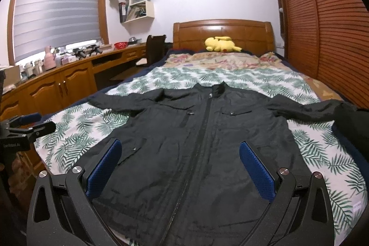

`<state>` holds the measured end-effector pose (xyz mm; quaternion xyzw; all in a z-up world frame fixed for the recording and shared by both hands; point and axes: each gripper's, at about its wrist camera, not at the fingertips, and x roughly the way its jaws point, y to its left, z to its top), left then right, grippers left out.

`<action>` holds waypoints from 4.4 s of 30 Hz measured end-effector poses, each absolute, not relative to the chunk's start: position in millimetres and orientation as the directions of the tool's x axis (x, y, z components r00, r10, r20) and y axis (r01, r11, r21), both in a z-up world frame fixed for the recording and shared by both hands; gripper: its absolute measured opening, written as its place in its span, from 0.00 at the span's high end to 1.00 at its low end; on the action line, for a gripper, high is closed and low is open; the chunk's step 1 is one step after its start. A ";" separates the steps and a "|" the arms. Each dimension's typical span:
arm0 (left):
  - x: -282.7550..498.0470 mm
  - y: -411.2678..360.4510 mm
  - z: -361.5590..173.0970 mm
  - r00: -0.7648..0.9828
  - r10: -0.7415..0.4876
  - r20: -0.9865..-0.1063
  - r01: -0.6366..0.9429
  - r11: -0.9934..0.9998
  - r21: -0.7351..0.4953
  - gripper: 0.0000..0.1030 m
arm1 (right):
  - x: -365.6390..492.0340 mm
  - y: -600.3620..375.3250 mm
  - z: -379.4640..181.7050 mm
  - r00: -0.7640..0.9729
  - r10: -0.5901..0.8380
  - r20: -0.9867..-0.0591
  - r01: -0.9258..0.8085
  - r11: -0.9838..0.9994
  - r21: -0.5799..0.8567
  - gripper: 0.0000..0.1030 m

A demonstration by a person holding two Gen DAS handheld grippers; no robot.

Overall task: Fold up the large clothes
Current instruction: 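Move the left tool down to the jacket's side edge and sleeve, then close the left gripper on the jacket's side edge, then lift the gripped side with the left gripper and fold it over the jacket body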

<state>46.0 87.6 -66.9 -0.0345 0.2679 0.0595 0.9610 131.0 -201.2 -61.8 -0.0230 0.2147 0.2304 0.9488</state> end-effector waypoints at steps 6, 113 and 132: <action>60.6 106.2 -87.0 0.821 0.120 -0.558 -0.163 0.986 -0.027 0.00 | 151.2 -188.8 -77.8 0.786 0.446 -0.427 -0.471 0.881 0.053 0.00; 276.3 65.9 -48.5 0.678 -0.021 -0.735 0.027 1.000 -0.004 0.92 | 261.5 -208.9 -125.8 0.665 0.396 -0.633 -0.515 0.857 -0.004 0.00; 266.8 107.9 -112.7 0.636 -0.016 -0.772 -0.056 0.996 -0.067 0.57 | 281.5 -185.7 -127.8 0.644 0.431 -0.632 -0.547 0.837 0.013 0.00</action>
